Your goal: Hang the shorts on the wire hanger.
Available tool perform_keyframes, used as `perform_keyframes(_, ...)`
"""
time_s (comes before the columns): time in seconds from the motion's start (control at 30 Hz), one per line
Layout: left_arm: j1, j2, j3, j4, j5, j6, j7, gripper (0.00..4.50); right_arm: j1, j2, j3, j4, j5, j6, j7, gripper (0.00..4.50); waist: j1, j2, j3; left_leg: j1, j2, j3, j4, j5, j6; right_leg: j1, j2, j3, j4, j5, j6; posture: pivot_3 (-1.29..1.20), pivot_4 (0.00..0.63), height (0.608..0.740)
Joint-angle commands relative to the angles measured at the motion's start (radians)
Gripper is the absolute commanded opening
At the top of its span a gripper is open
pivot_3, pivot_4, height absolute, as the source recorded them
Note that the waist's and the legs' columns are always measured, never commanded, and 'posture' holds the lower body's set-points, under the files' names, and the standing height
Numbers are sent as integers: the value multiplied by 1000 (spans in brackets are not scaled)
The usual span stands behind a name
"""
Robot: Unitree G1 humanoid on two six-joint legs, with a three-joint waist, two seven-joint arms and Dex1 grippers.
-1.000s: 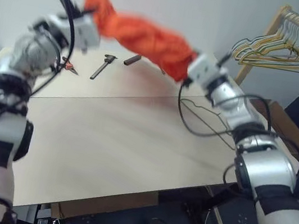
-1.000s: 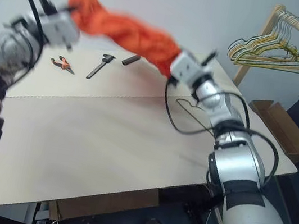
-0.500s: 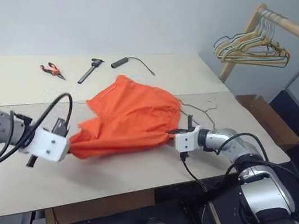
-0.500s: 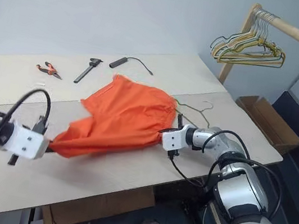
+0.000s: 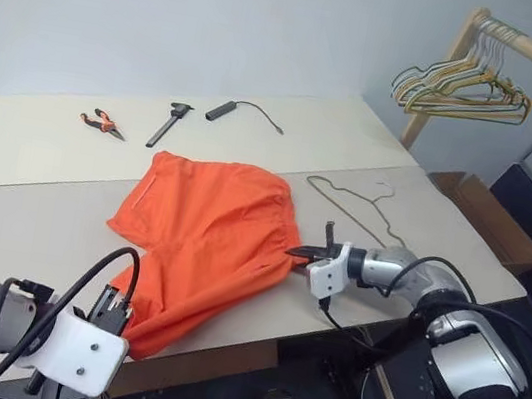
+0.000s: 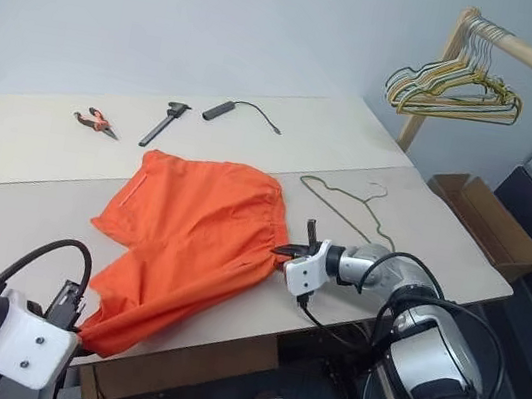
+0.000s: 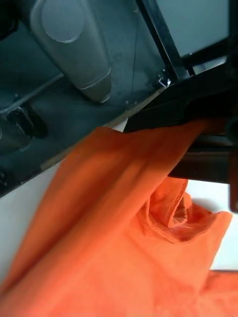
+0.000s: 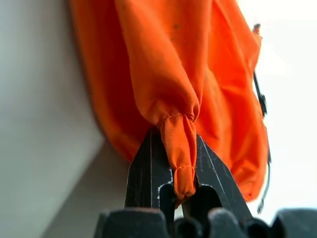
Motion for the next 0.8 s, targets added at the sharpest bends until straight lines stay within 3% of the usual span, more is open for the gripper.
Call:
perform_keyframes(0.03,34,-21,77,-62,-9,23,-79,8,26,-46,-29,-61,67,-33,47,0,3,0,1,0,0,0,0,0,0,0,0,0,0,0,0,-158,85,740)
perform_keyframes(0.23,72,-64,101,-137,-30,44,-134,8,118,-72,-37,-188,157,-37,117,0,8,0,4,0,2,1,0,0,1,0,1,0,-1,-1,-1,-177,87,740)
perform_keyframes(0.3,85,-74,112,-151,-42,46,-158,475,148,-81,-37,-223,195,-25,151,0,11,0,5,-1,3,2,0,-1,0,0,1,0,-1,-1,-2,-178,88,740)
perform_keyframes(0.47,104,-97,142,-95,-29,-30,-205,1872,262,-153,-36,-430,374,70,300,1570,20,1,7,0,3,2,0,-1,0,0,1,0,-1,-1,-3,-171,86,740)
perform_keyframes(0.57,72,-95,192,-54,-91,-35,-248,2791,365,-245,-49,-639,463,167,375,2549,31,0,10,-1,3,3,0,-1,1,0,1,0,-2,-2,-3,-171,88,740)
perform_keyframes(0.73,-200,-29,161,221,-285,-15,-265,4346,553,-443,-147,-955,653,405,459,4212,62,1,17,0,4,4,0,-1,1,0,0,0,-1,-8,-7,-178,90,740)
perform_keyframes(0.8,-359,-35,117,306,-381,50,-206,4500,629,-501,-234,-1070,792,593,457,4481,70,-1,20,-1,4,4,1,-1,1,-1,1,0,0,-8,-5,-184,89,740)
